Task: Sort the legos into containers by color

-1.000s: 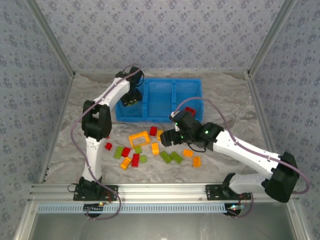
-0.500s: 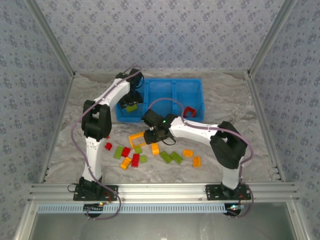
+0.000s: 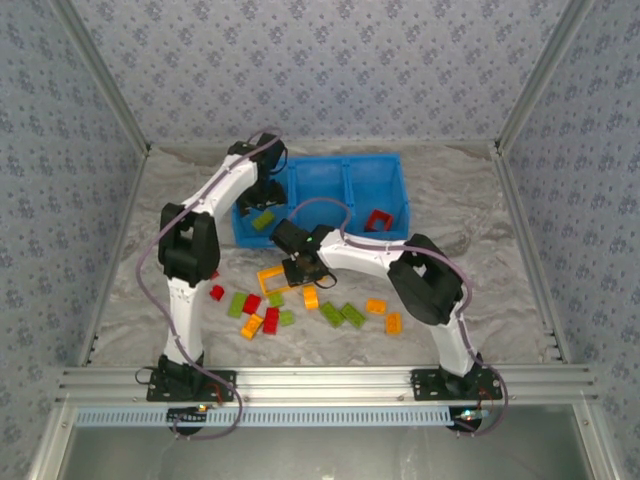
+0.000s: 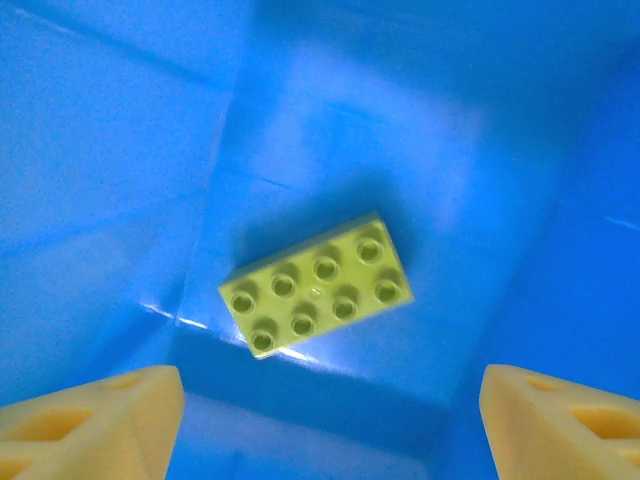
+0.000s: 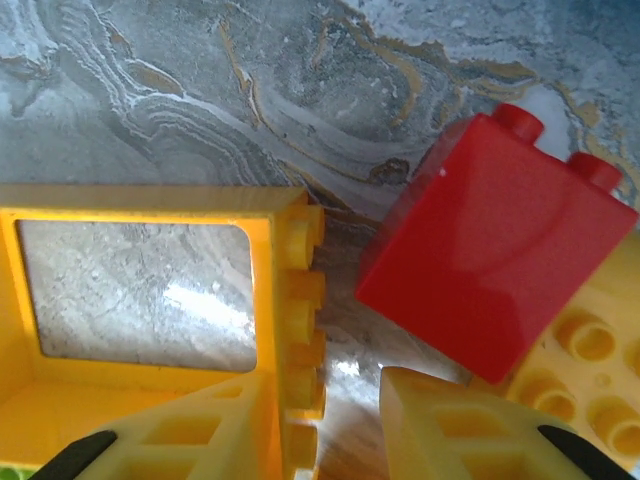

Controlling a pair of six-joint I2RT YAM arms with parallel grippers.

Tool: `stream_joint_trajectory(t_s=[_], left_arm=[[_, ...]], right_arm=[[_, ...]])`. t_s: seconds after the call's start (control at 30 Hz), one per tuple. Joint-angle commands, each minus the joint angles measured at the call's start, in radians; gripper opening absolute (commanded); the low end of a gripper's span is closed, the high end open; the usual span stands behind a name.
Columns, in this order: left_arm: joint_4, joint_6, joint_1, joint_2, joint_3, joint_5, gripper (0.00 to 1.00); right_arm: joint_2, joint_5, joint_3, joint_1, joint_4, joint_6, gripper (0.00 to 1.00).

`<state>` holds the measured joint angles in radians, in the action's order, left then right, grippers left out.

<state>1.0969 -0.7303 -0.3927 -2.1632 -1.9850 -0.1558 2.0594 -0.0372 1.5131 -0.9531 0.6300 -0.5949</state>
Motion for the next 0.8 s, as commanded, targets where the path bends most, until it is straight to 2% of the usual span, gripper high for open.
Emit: stream_joint_trajectory(t_s=[0.0,0.17,0.3,0.47,0.63,0.77], left_arm=[[0.01,-0.034,0.003,0.13,-0.014,-0.004,0.81],[-0.014,-0.019,0.009,0.142,0.029,0.004,0.8],[-0.058,0.014,0.023,0.148,0.078,0.004,0.72],[-0.058,0.075,0.04,0.146,0.07,-0.011,0.58],[-0.101,0.103,0.041,0.219,0.079,0.033,0.57],[-0.121,0.114,0.027,0.314,0.101,0.065,0.58]], right_arm=[[0.034,-0.016,0.05,-0.001,0.044,-0.022,0.32],[0.053,-0.022,0.071,-0.004,0.063,-0.026,0.2],[0.031,-0.069,0.071,-0.012,0.101,-0.026,0.06],[-0.065,-0.17,0.092,-0.024,0.214,-0.006,0.02],[-0.192,-0.277,0.133,-0.01,0.34,0.072,0.02],[-0.248,-0.365,0.188,0.065,0.366,0.268,0.02]])
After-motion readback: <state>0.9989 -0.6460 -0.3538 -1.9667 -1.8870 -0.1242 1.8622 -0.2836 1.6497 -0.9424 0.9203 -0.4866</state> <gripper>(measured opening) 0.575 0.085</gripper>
